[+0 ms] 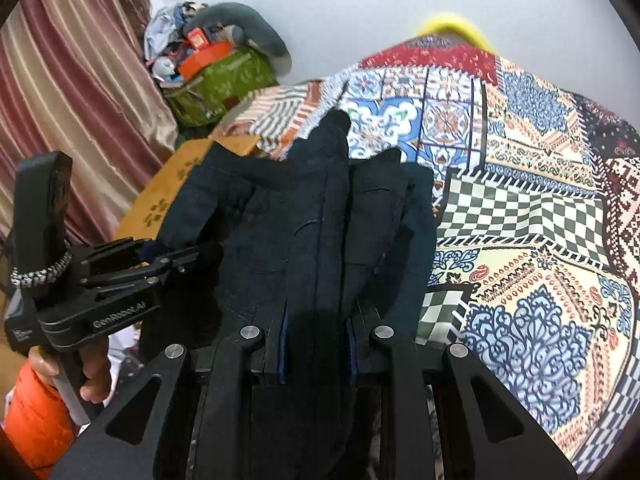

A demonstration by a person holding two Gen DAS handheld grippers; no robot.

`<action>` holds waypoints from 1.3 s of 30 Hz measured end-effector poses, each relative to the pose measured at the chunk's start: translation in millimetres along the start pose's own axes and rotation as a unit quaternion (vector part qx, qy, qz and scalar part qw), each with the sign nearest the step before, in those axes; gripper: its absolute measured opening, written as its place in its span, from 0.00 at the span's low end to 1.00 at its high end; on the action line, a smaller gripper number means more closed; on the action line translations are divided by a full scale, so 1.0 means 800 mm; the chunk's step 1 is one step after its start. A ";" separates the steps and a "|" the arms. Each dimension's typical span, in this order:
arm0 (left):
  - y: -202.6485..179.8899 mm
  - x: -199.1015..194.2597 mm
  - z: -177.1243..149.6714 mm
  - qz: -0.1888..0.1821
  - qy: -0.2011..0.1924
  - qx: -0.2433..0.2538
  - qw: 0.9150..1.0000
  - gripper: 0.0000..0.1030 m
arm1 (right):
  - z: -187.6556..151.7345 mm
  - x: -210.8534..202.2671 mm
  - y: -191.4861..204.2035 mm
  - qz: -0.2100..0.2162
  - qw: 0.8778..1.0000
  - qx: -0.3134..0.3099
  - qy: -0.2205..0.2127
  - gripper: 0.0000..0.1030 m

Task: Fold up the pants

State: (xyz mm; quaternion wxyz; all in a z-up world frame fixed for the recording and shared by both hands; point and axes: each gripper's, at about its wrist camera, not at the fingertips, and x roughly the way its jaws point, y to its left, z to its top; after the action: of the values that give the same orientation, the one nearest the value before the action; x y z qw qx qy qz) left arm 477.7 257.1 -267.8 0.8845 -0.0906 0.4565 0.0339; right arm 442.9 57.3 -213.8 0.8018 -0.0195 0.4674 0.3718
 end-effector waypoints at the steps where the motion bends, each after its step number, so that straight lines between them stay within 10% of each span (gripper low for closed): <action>1: 0.003 0.009 -0.001 -0.002 0.005 -0.003 1.000 0.35 | -0.001 0.004 -0.001 -0.005 1.000 -0.003 0.003 0.19; 12: 0.010 -0.011 -0.014 0.012 0.002 -0.008 1.000 0.52 | -0.016 -0.012 -0.008 -0.062 0.997 -0.032 0.025 0.30; 24: -0.053 -0.225 -0.035 0.000 -0.100 0.028 0.995 0.58 | -0.040 -0.196 0.075 -0.065 0.990 -0.072 -0.098 0.30; 39: -0.152 -0.525 -0.167 0.006 -0.298 0.085 0.951 0.72 | -0.145 -0.432 0.197 -0.026 0.953 -0.106 -0.283 0.30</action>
State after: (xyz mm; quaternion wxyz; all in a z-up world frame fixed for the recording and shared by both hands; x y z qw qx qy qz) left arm 143.9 121.4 13.8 0.9845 0.0020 0.1735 0.0261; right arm 161.6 -72.3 34.8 0.9037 -0.0106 0.1784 0.3890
